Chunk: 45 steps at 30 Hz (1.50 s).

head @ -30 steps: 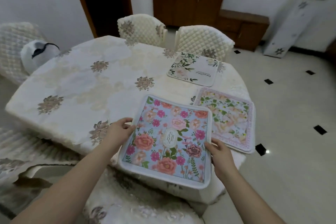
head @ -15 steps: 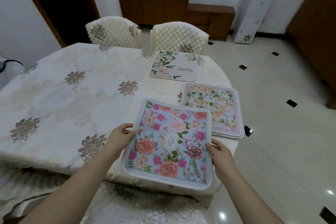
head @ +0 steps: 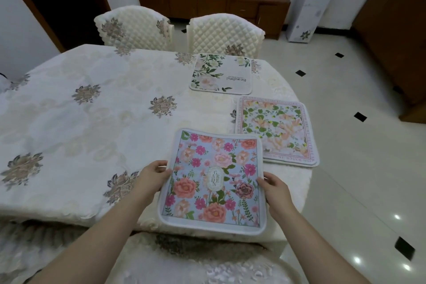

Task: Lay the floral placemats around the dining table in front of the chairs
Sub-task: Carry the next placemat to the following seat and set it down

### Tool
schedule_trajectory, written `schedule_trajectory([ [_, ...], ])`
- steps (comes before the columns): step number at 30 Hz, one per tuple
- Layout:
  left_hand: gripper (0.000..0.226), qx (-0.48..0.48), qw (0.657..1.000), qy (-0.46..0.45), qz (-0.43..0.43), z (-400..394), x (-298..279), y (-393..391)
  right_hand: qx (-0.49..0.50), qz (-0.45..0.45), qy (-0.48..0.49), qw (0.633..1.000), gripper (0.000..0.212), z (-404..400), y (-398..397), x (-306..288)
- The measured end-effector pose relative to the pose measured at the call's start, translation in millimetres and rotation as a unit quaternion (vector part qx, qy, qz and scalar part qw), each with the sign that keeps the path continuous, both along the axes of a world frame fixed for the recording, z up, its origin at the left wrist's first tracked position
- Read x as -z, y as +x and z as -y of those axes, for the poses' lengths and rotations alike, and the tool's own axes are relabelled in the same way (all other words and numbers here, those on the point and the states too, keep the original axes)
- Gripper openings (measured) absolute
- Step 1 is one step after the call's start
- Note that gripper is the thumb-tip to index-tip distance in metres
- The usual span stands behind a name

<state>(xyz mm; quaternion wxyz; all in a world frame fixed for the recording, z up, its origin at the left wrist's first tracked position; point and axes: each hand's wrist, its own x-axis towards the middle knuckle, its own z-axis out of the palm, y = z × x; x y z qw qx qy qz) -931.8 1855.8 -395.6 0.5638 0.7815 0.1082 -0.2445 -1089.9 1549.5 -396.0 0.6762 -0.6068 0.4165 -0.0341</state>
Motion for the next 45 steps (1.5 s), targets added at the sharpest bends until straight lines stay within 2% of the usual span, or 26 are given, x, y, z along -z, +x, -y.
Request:
schedule_trajectory([
  [12,0.008,0.04,0.999,0.013,0.002,-62.2,34.1,48.0,0.008,-0.055,-0.078,0.995,0.014,-75.5,45.6,20.1],
  [16,0.011,0.034,0.999,0.024,0.016,-76.1,37.9,55.4,0.0,-0.077,-0.128,0.989,0.027,-87.3,55.3,29.0],
  [20,0.018,0.02,0.999,0.03,0.021,-77.5,36.9,58.5,-0.005,-0.124,-0.196,0.973,0.027,-89.2,56.7,37.5],
  [29,0.001,0.013,0.998,0.052,0.026,-77.2,44.4,63.9,-0.026,-0.167,-0.269,0.948,0.023,-86.0,59.6,42.1],
  [34,0.011,0.04,0.997,0.066,0.023,-70.3,49.3,64.2,-0.011,-0.177,-0.269,0.947,0.023,-78.2,56.4,41.2],
  [45,0.027,0.077,0.983,0.141,0.092,-66.6,54.2,60.5,-0.024,-0.17,-0.315,0.933,0.016,-74.7,50.2,47.0],
])
